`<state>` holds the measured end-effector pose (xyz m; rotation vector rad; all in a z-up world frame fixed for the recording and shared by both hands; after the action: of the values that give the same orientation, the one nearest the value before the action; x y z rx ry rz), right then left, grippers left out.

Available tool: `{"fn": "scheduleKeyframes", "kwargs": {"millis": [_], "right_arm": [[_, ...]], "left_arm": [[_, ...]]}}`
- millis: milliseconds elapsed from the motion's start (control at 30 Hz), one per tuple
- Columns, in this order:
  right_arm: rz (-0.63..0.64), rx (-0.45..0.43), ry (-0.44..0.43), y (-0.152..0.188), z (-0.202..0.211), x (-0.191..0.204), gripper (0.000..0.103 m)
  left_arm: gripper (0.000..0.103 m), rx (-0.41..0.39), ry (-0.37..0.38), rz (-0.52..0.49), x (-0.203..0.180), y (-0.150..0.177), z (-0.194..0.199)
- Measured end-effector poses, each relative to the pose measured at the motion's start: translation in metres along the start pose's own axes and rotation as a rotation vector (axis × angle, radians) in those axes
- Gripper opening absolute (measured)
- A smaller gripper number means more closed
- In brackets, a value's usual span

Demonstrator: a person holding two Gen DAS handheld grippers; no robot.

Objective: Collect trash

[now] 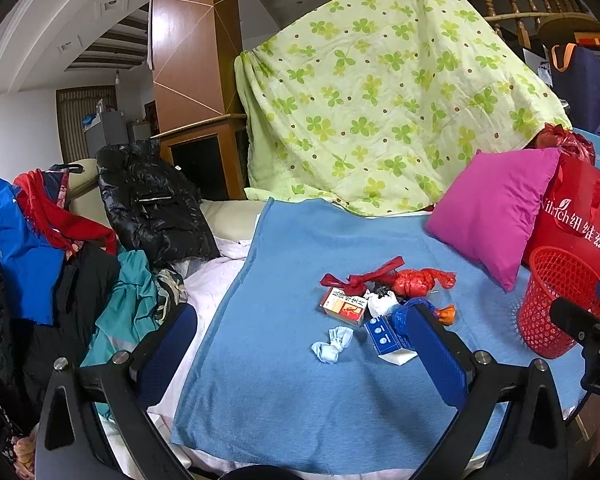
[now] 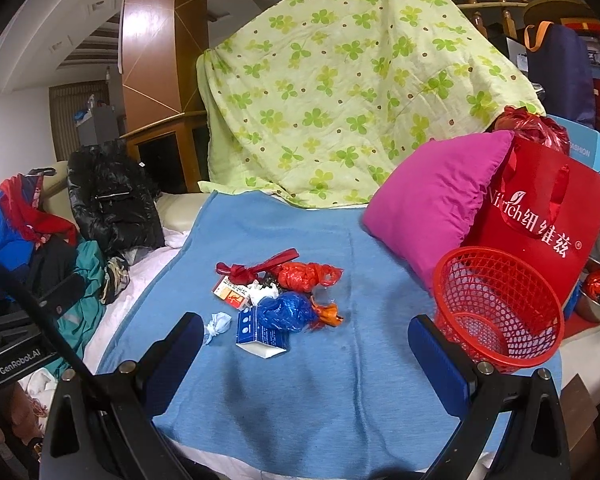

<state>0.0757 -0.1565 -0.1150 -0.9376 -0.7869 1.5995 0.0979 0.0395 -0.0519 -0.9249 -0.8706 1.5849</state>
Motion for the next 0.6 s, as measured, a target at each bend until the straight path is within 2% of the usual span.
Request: {"fn": "scheduleKeyframes", "kwargs": {"millis": [600], "right_arm": [[0.007,0.013,-0.02,-0.004,-0.017,0.008,0.103]], "left_arm": [[0.103,0.03,-0.011,0.012,0.01,0.003,-0.019]]}}
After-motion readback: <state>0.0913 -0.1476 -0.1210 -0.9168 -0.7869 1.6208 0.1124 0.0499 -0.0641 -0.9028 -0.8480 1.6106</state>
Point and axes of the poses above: each gripper's, at about its wrist camera, not at the fingertips, and z roughly against the way its jaws point, x to its left, y to its underside, the point moved 9 cm from there along -z, roughly the way its jaws point, and after that the axes turned 15 degrees about z, right-handed, at the moved point
